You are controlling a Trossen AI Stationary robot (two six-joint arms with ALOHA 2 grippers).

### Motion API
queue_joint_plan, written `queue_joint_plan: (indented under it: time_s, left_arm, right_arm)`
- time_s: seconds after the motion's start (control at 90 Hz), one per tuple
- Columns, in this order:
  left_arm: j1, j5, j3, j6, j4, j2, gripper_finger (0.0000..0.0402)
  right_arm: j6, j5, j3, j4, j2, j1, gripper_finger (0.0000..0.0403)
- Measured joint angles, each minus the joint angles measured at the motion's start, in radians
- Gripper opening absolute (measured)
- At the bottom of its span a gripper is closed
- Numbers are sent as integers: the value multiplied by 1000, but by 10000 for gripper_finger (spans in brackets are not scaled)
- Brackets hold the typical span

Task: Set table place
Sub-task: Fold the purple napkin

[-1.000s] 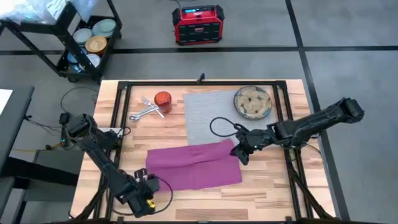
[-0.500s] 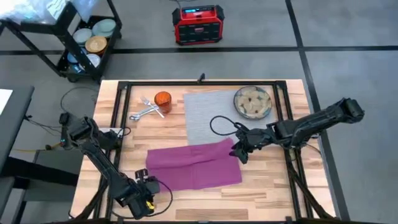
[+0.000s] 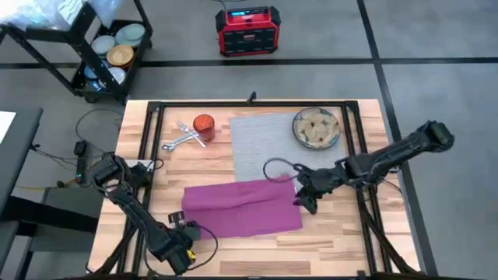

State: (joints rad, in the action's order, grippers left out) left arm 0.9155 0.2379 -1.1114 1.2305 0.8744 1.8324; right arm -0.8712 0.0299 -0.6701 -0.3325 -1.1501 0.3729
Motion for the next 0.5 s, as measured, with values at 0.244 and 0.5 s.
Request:
queue_joint_plan:
  time_s: [0.244,0.5]
  left_arm:
    - [-24,-4,0,-18,-15,0,0]
    - [-31,-3,1,-15,-30,0,0]
  right_arm:
    - [2,-17,0,-51,-113,177,155]
    - [-17,-33,-25,-1,-258,222,143]
